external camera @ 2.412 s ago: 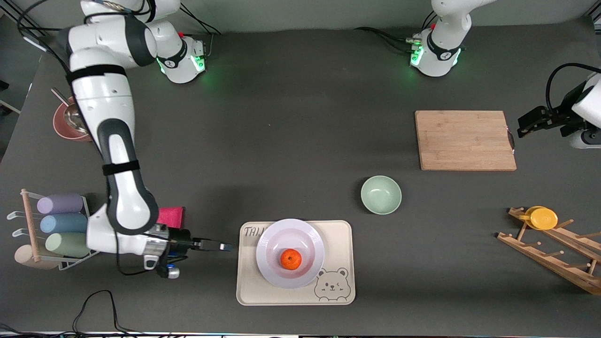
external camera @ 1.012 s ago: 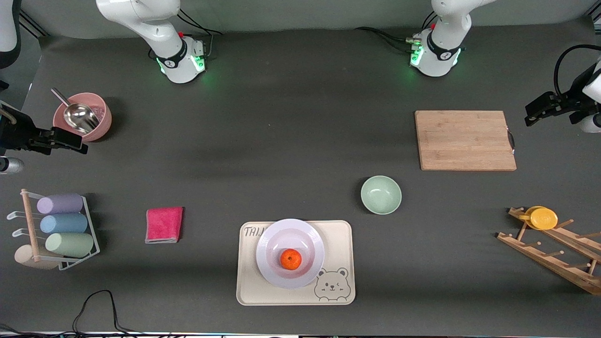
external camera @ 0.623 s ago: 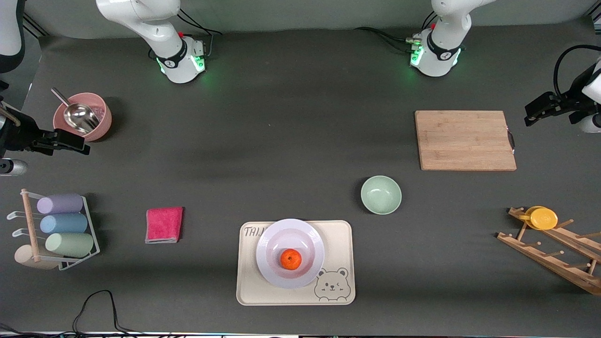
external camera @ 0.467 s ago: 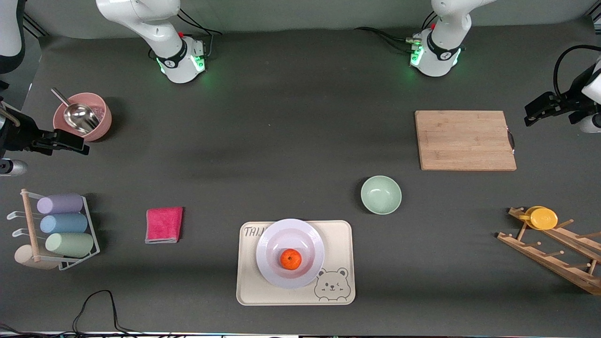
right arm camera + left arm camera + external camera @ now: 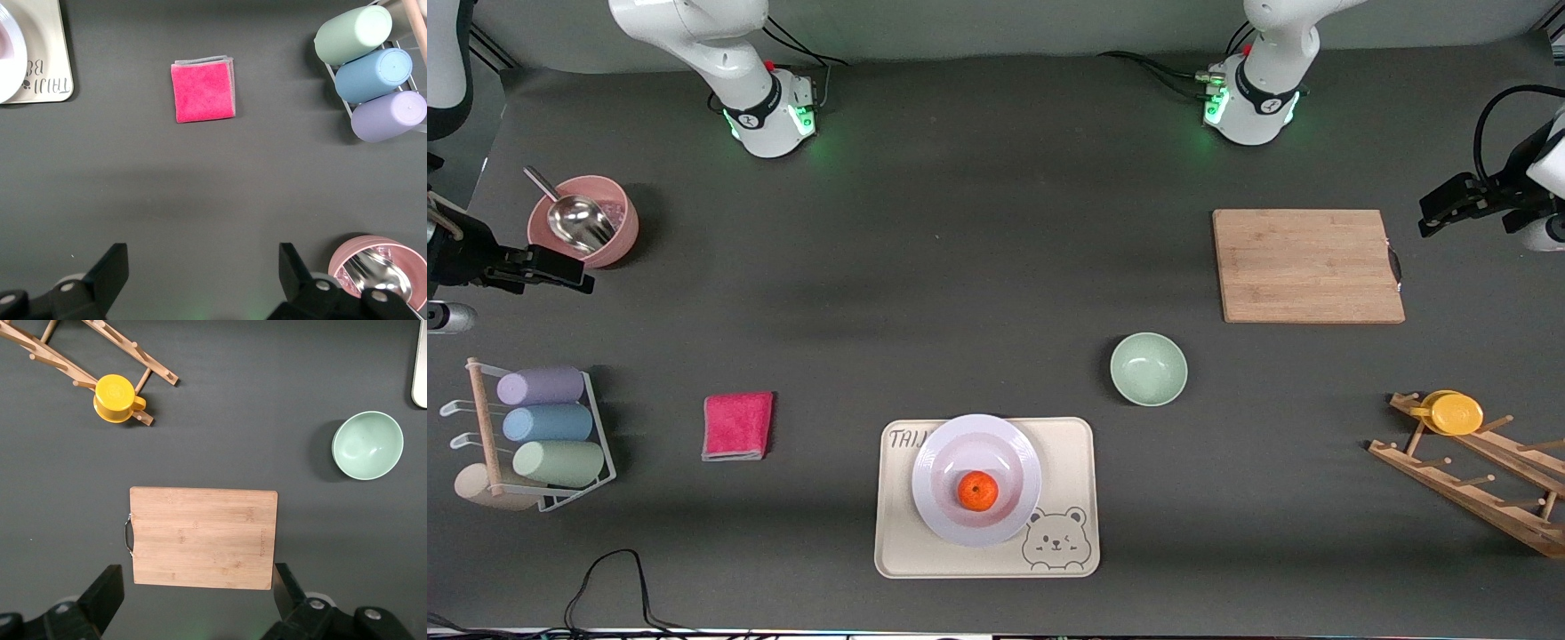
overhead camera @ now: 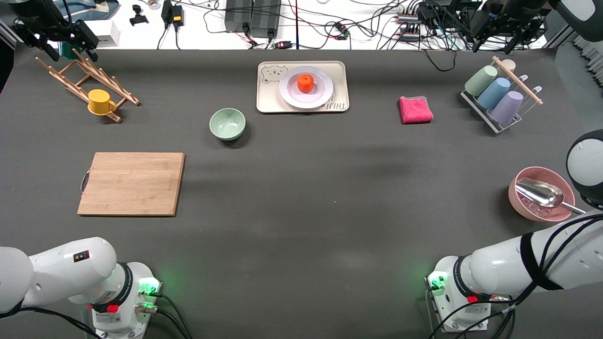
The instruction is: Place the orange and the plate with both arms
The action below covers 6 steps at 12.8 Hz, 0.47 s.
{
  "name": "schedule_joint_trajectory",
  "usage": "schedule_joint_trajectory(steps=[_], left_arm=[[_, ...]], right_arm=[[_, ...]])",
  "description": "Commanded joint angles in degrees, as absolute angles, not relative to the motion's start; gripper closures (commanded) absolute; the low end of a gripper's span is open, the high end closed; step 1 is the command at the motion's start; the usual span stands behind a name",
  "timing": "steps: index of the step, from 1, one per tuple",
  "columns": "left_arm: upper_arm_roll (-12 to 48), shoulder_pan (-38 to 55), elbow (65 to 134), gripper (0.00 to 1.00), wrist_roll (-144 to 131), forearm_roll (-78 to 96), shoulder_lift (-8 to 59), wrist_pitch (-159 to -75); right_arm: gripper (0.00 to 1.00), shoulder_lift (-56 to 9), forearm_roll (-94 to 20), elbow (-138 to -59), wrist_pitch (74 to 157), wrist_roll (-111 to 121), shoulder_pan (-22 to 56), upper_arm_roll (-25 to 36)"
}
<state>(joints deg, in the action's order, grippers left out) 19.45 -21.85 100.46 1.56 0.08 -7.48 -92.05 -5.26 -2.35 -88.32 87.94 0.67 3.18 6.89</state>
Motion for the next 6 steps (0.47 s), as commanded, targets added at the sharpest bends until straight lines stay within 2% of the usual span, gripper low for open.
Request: schedule_joint_trajectory(steps=[1,6], left_arm=[[19.3,-22.0,100.8,0.0,2.6,0.7,-8.4,-91.3],[19.3,-21.9,100.3,0.0,2.5,0.7,-8.1,-90.6]], right_arm=[[0.0,-4.6,-1.0,-88.6,87.9,-1.1,3.7,7.0],[0.0,-4.5,-0.9,-88.6,87.9,-1.0,3.7,7.0]])
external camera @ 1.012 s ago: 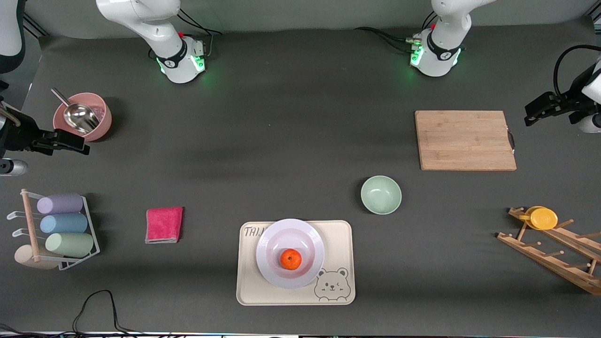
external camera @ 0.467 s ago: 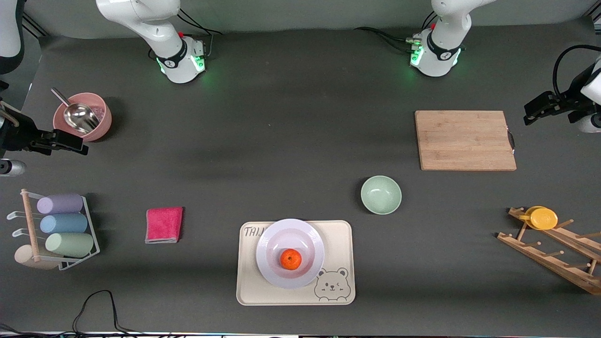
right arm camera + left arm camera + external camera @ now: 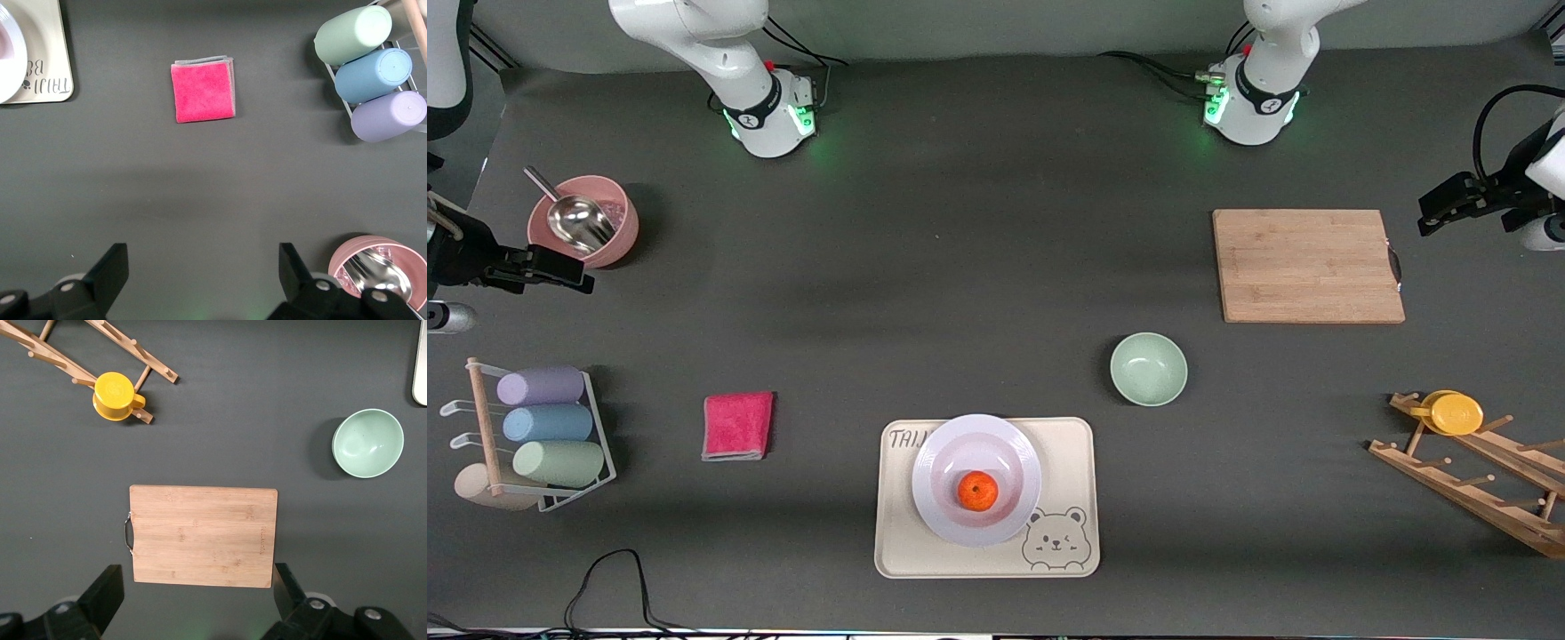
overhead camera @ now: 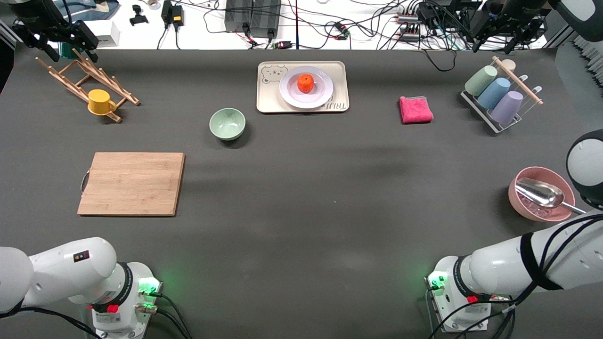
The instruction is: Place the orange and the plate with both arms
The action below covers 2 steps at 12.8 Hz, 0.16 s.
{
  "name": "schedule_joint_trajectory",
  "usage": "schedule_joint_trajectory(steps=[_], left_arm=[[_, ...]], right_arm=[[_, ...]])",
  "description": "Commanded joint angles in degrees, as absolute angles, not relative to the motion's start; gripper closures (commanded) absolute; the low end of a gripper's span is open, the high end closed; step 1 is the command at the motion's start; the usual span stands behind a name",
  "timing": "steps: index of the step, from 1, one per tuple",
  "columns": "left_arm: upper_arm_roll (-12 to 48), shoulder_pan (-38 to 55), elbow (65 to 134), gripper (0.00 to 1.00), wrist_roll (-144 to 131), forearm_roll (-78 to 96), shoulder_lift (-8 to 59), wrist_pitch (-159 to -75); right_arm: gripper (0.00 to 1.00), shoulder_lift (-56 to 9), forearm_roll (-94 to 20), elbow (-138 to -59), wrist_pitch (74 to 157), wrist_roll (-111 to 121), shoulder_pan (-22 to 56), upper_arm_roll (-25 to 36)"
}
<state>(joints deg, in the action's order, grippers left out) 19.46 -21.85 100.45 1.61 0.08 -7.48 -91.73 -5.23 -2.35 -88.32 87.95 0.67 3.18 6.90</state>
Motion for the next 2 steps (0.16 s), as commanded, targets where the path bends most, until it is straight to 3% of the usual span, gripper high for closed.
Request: schedule_joint_trajectory(steps=[1,2], left_arm=[[19.3,-21.9,100.3,0.0,2.5,0.7,-8.1,-90.6],[19.3,-21.9,100.3,0.0,2.5,0.7,-8.0,-90.6]], right_arm=[[0.0,-4.5,-0.9,-88.6,87.9,-1.0,3.7,7.0],[0.0,-4.5,-0.9,-88.6,87.9,-1.0,3.7,7.0]])
